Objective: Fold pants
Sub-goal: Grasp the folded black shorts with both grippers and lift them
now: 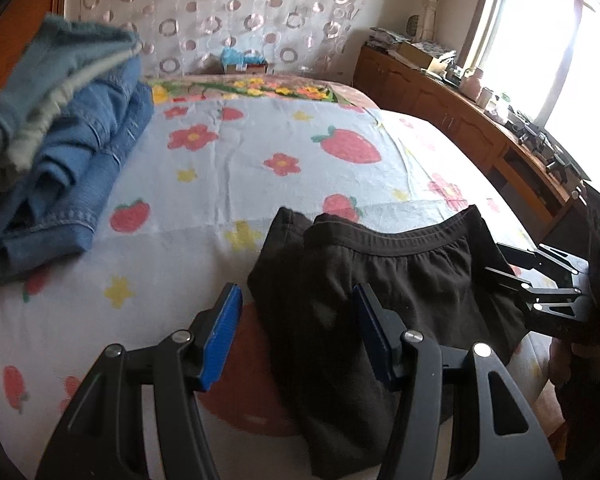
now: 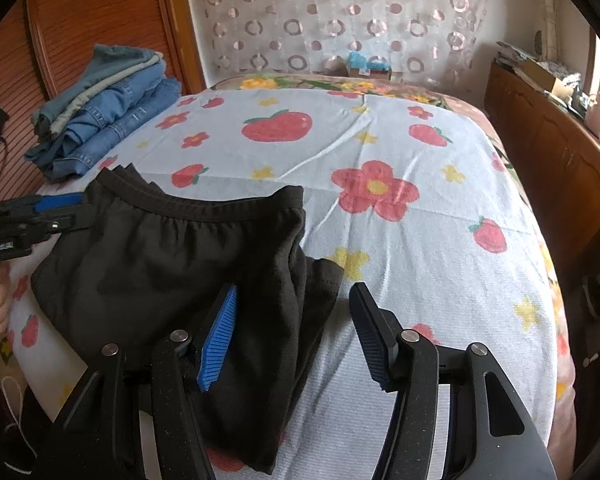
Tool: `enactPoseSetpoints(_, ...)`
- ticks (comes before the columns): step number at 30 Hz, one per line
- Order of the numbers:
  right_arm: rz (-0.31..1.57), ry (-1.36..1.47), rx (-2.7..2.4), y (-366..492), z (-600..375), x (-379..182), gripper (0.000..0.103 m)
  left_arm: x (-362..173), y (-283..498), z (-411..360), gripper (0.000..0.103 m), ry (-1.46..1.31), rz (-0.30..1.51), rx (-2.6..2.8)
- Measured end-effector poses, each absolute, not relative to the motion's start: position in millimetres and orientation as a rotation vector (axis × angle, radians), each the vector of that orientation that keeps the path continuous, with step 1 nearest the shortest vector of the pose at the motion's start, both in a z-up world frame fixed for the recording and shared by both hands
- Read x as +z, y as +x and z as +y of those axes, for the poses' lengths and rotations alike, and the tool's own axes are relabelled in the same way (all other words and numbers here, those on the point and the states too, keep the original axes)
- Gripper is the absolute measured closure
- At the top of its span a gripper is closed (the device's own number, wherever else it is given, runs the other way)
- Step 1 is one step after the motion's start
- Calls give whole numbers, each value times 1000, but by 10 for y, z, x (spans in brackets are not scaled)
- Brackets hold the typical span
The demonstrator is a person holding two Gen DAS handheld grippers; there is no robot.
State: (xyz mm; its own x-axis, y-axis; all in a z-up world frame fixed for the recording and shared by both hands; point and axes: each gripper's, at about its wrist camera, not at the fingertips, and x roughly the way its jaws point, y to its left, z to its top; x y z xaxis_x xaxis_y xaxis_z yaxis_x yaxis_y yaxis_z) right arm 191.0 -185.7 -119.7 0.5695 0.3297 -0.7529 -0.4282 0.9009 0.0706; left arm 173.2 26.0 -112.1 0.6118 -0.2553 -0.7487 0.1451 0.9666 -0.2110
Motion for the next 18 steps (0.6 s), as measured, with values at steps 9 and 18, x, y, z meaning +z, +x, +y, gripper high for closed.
enactPoseSetpoints(9,857,-121,488,1907,-1833,-1195,69,-1183,1768,387,61,-265,898,-299)
enactPoseSetpoints(18,841,-107,535,1826,-1795,-1152,93,-1110,1703,316,94,-221,859,-301)
